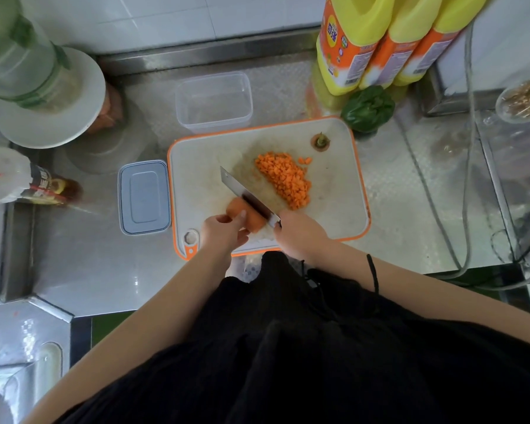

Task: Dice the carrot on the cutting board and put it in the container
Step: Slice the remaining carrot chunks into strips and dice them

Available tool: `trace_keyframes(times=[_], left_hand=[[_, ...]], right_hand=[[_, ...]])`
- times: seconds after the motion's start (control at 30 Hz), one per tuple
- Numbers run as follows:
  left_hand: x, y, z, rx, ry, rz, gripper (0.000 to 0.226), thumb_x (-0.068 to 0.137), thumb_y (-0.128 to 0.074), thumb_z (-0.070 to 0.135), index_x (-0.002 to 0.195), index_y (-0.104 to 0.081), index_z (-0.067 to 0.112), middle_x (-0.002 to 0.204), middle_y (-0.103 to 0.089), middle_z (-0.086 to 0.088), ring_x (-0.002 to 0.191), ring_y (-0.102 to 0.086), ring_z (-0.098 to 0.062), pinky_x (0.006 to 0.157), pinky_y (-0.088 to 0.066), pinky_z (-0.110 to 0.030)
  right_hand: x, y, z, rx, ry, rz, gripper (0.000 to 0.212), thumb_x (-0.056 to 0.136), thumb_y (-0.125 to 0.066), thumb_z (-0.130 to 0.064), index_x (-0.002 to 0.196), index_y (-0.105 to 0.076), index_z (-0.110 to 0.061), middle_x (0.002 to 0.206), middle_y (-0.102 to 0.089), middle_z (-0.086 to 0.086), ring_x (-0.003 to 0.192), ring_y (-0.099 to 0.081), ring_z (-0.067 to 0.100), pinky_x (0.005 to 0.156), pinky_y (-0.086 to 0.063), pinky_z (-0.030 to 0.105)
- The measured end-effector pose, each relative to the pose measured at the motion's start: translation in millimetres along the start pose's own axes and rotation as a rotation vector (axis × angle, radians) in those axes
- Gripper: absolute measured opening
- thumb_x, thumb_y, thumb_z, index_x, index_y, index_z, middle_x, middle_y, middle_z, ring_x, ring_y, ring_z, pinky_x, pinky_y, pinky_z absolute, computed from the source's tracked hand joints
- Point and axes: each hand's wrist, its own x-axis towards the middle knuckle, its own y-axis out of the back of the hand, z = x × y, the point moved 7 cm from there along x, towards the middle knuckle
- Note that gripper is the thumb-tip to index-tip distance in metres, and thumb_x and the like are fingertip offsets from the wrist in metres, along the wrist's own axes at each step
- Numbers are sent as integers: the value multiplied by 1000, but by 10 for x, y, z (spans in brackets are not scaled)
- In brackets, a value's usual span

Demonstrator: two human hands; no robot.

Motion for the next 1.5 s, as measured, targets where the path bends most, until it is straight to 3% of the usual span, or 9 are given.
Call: trace_keyframes(times=[0.1, 0.27, 0.4, 0.57, 0.7, 0.8, 0.9, 1.13, 1.5], left_hand=[[6, 13, 15, 101, -39, 5, 21, 91, -69, 29, 87, -54, 16, 91, -70, -6, 79, -73, -19, 79, -60, -36], [50, 1, 53, 271, -78, -27, 27, 91, -68, 37, 79, -64, 13, 74, -74, -6, 76, -73, -20, 82, -59, -40], [50, -22, 45, 274, -65, -51, 38, 90, -68, 39, 86, -69, 1, 73, -74, -10, 76, -72, -23, 85, -58, -44], [51, -2, 63, 509, -155, 22, 50, 90, -62, 51, 102, -56, 2, 100, -63, -13, 92, -62, -33, 78, -51, -45], [-124, 35, 199, 837, -637, 199, 54, 90, -56, 53, 116, -49, 7, 119, -48, -12, 109, -45, -29, 88, -41, -40], [-266, -42, 316, 866, -1190, 260, 33, 90, -56, 34, 103, -64, 5, 108, -58, -14, 100, -50, -32, 84, -46, -39], [-317, -163, 323, 863, -1483, 213, 13, 91, -60, 18, 88, -68, 8, 96, -64, -9, 90, -56, -30, 77, -53, -41], [-227, -198, 266, 885, -1444, 177, 9, 91, -66, 15, 90, -70, 7, 95, -65, -8, 91, -61, -32, 80, -53, -42], [-153, -242, 144, 911, -1409, 242, 16, 97, -51, 22, 98, -59, 7, 105, -60, -11, 101, -51, -31, 82, -52, -44]], right_hand=[[17, -11, 12, 0, -7, -10, 16, 98, -38, -17, 85, -47, -13, 73, -46, 1, 75, -50, 22, 58, -33, 29], [32, 8, 31, -47, -1, 11, 38, 101, -38, -28, 65, -35, -20, 62, -40, -1, 57, -43, 17, 47, -22, 26], [-27, 70, 8, -43, 2, 73, 36, 100, -38, -28, 66, -35, -19, 63, -40, -2, 65, -44, 21, 48, -21, 28], [-57, 80, 20, -31, 12, 81, 39, 100, -40, -29, 63, -29, -23, 63, -37, -2, 68, -44, 24, 47, -19, 26], [-75, 102, -3, -35, 21, 76, 39, 100, -40, -28, 63, -29, -21, 64, -38, -1, 67, -45, 24, 48, -22, 28], [-97, 135, 10, -48, 14, 76, 37, 100, -40, -28, 65, -33, -19, 65, -42, 0, 68, -50, 25, 55, -33, 33], [-128, 132, 11, -88, 12, 67, 37, 100, -39, -28, 65, -31, -21, 65, -41, -1, 68, -48, 24, 58, -33, 33], [-179, 82, -46, -141, 13, 36, 30, 101, -36, -27, 72, -35, -19, 66, -40, -2, 68, -47, 23, 58, -33, 34], [-176, 125, -209, -195, 20, -42, 9, 96, -45, -12, 87, -45, -12, 67, -42, 1, 70, -51, 25, 61, -38, 33]])
